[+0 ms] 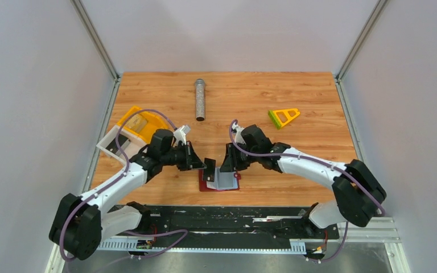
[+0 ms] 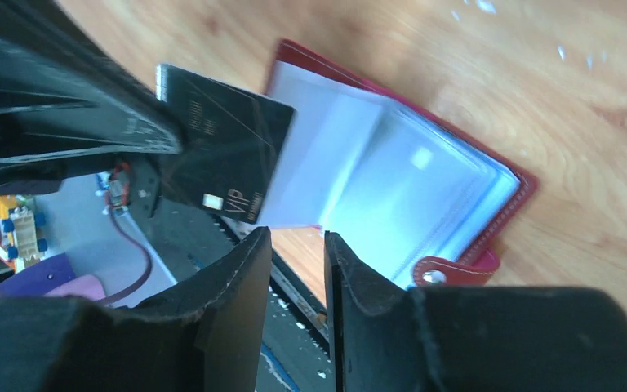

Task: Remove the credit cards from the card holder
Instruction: Remove the credit card from the card holder, then place the credit card in the storage box.

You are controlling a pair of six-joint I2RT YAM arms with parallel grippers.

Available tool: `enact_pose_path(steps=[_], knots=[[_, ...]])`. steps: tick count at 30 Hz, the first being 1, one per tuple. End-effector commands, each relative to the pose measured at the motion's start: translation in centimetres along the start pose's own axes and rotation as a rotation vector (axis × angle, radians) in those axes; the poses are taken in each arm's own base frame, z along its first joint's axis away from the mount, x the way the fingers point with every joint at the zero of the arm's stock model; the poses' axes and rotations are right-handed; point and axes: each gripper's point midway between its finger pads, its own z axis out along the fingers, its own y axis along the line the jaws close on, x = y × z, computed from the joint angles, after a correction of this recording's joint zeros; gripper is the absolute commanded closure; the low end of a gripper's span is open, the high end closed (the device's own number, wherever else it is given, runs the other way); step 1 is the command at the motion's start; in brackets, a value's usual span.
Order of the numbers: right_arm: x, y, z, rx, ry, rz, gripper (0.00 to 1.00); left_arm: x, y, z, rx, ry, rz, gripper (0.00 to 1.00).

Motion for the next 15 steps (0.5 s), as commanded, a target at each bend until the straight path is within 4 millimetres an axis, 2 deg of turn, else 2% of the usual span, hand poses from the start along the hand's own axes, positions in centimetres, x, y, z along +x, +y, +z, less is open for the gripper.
enact_pose_path(steps=[1,2,8,12,15], knots=[[-4.0,4.7,-3.7,-0.133,-0.095,-0.192,0.67,-0.5,-4.1,-2.4,0.131,0.034,0.149,1.00],[-4.2,5.2,-4.2,-0.156,-0.098,-0.220,0.65,-0.2,-5.3,-2.9,0.184,0.055,0.178,1.00],[-5.7,7.6,-6.4,-0.240,-0.102,-0.363,0.61,0.2,-8.8,-4.7,0.349,0.071,0.217,1.00],[-6.8,9.6,-7.6,-0.294,-0.114,-0.437,0.59,0.4,-10.0,-5.3,0.409,0.082,0.230,1.00],[-6.7,10.6,-7.8,-0.355,-0.087,-0.477,0.56,0.6,-10.1,-5.4,0.424,0.093,0.231,1.00]])
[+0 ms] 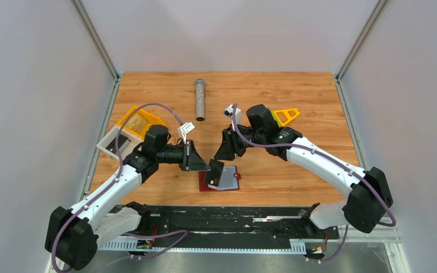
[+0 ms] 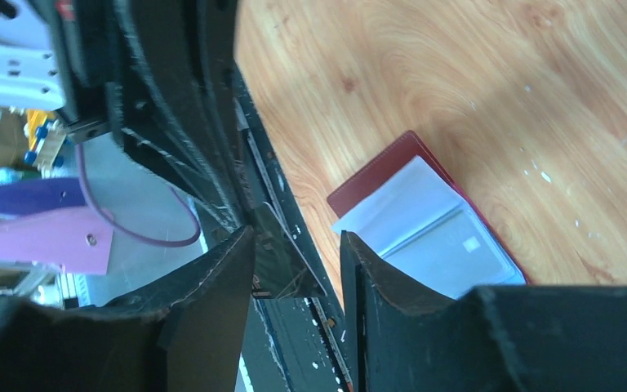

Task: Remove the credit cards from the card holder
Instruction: Place the credit card in the storage box.

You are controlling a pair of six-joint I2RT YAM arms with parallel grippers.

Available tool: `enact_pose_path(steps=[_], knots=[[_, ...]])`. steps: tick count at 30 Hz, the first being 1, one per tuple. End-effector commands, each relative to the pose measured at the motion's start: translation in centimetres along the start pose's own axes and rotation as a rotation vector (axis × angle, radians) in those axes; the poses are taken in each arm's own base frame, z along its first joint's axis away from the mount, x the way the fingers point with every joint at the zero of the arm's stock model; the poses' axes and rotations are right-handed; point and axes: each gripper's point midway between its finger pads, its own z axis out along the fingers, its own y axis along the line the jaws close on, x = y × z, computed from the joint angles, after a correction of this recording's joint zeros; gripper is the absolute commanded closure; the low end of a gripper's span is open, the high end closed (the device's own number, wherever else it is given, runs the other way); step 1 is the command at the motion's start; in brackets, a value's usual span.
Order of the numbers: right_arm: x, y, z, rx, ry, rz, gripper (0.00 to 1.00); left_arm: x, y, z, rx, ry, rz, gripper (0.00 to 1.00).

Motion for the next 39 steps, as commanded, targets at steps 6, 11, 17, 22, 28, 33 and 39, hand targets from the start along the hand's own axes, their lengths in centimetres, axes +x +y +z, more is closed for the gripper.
enact_pose_path(steps=[6,11,17,22,28,33,39], knots=[[0.1,4.1,-0.7,-0.267,0.090,-0.136,0.56,-0.4,-2.8,-0.5,0.124,0.007,0.061,1.00],[1.2,4.7,-0.9,-0.320,0.130,-0.141,0.59,-0.4,-3.1,-0.6,0.145,0.005,0.075,1.00],[0.4,4.7,-1.4,-0.301,0.101,-0.125,0.91,-0.8,-3.0,-0.7,0.119,-0.011,0.071,0.94],[-1.7,4.7,-1.7,-0.267,0.041,-0.018,1.00,-2.9,-3.2,-1.8,0.010,-0.093,0.122,0.54],[-5.3,6.0,-4.0,-0.238,-0.106,0.018,1.00,-5.3,-4.0,-3.9,-0.074,-0.224,0.123,0.41],[-8.1,4.3,-6.2,-0.152,-0.248,0.122,1.00,-6.2,-4.8,-5.2,-0.089,-0.313,0.118,0.33],[-9.6,5.0,-7.4,-0.185,-0.367,0.177,1.00,-6.2,-6.2,-5.0,0.005,-0.333,0.103,0.32]])
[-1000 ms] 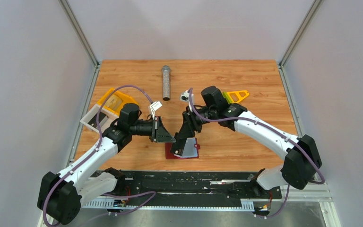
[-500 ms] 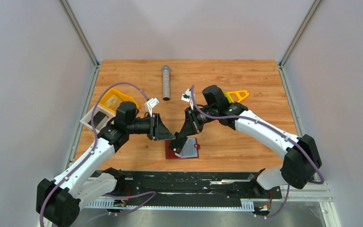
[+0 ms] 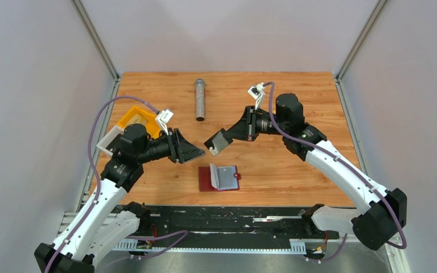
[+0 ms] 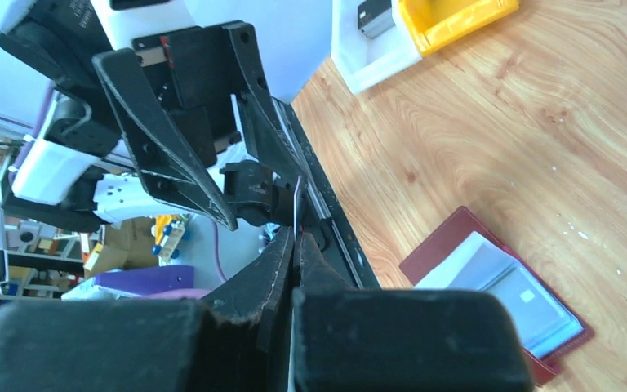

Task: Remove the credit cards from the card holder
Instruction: Place the credit card in the storage box.

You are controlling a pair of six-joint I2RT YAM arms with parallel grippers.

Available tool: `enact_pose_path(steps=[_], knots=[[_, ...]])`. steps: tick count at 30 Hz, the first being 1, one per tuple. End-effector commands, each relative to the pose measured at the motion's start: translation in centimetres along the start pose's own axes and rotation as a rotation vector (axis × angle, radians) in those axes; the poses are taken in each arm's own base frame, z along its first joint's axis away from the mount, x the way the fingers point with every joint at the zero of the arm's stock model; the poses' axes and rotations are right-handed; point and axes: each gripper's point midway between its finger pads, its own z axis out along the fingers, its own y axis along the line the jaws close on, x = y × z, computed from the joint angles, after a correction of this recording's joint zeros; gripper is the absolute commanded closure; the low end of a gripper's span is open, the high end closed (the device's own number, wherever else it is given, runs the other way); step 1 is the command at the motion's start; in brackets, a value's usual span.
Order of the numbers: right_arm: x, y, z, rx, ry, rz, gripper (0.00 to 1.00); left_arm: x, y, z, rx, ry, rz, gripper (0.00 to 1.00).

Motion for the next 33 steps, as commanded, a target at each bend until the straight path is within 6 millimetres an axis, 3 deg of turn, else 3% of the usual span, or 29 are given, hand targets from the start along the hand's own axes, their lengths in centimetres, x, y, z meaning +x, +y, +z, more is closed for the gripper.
enact_pose_path(steps=[1,10,16,20,22,24,26,30,33], knots=[[-2.3,2.1,-0.2,-0.070,-0.127,0.041,1.00,-0.8,-1.2,0.1,0.073,-0.046,-0.032,0.32],[-2.4,2.7,0.1,-0.136,-0.159,0.116,1.00,-2.0,-2.6,0.7,0.198,-0.129,-0.087,0.36],[-1.9,2.4,0.4,-0.154,-0.147,0.151,1.00,-1.9,-2.5,1.0,0.227,-0.134,-0.125,0.40],[-1.4,1.8,0.6,-0.147,-0.139,0.171,0.99,-2.1,-2.5,1.1,0.236,-0.144,-0.141,0.55],[-1.1,1.6,0.7,-0.142,-0.133,0.177,0.99,-2.2,-2.5,1.0,0.232,-0.155,-0.145,0.67],[-0.8,1.1,0.8,-0.125,-0.124,0.184,0.97,-2.4,-2.3,1.0,0.219,-0.170,-0.153,0.88],[-0.5,0.4,0.9,-0.091,-0.116,0.184,0.91,-2.5,-1.9,1.1,0.192,-0.177,-0.167,0.99],[0.0,-1.2,0.4,0.009,-0.137,0.171,0.72,-2.7,-1.0,1.2,0.135,-0.188,-0.169,1.00],[0.9,-2.5,-0.1,0.072,-0.142,0.159,0.64,-3.0,0.1,1.2,0.055,-0.191,-0.156,1.00]])
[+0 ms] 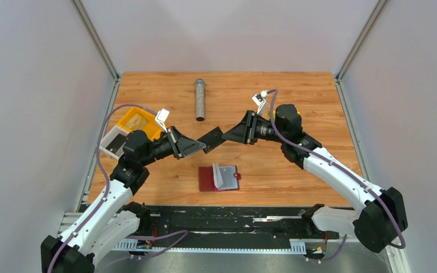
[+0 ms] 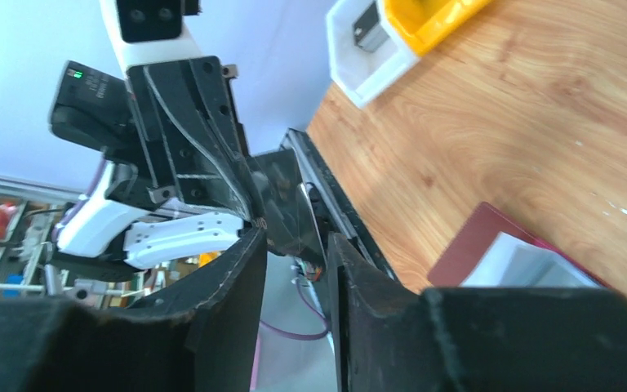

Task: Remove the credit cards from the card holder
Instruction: Place the credit card in the storage box.

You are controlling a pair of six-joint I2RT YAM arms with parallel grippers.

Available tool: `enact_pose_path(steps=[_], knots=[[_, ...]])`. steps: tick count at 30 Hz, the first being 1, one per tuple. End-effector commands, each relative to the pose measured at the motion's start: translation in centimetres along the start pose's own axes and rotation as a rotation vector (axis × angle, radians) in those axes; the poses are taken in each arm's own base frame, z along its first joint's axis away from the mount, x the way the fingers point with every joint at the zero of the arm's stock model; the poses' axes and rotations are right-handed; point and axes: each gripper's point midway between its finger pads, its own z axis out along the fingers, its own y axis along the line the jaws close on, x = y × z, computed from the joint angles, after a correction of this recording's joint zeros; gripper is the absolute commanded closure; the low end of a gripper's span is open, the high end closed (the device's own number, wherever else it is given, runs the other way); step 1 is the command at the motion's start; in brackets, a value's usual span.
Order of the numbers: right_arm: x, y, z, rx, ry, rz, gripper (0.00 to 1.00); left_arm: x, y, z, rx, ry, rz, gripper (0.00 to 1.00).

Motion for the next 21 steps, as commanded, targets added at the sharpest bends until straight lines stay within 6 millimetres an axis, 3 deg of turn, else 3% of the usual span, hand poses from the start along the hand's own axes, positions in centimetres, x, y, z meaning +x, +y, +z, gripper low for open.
enact_pose_path(steps=[1,9,13,14,21], knots=[[0.3,-1.6,-1.0,0.090,-0.037,-0.056,0.64,-1.8,0.4,-0.2,-0.083,-0.058,0.065,1.00],[4.2,-7.1,-1.7,0.243,0.035,0.009,0.65,-5.7,4.5,-3.3,-0.426,-0.168,0.118,1.00],[6.3,-9.7,-1.9,0.297,0.077,0.059,0.66,-7.2,7.7,-6.7,-0.658,-0.188,0.085,1.00],[6.8,-10.1,-1.9,0.300,0.089,0.070,0.66,-8.4,8.4,-7.7,-0.701,-0.210,0.092,1.00],[9.3,-11.7,-2.0,0.285,0.148,0.090,0.67,-11.4,12.7,-13.9,-0.898,-0.254,-0.007,1.00]])
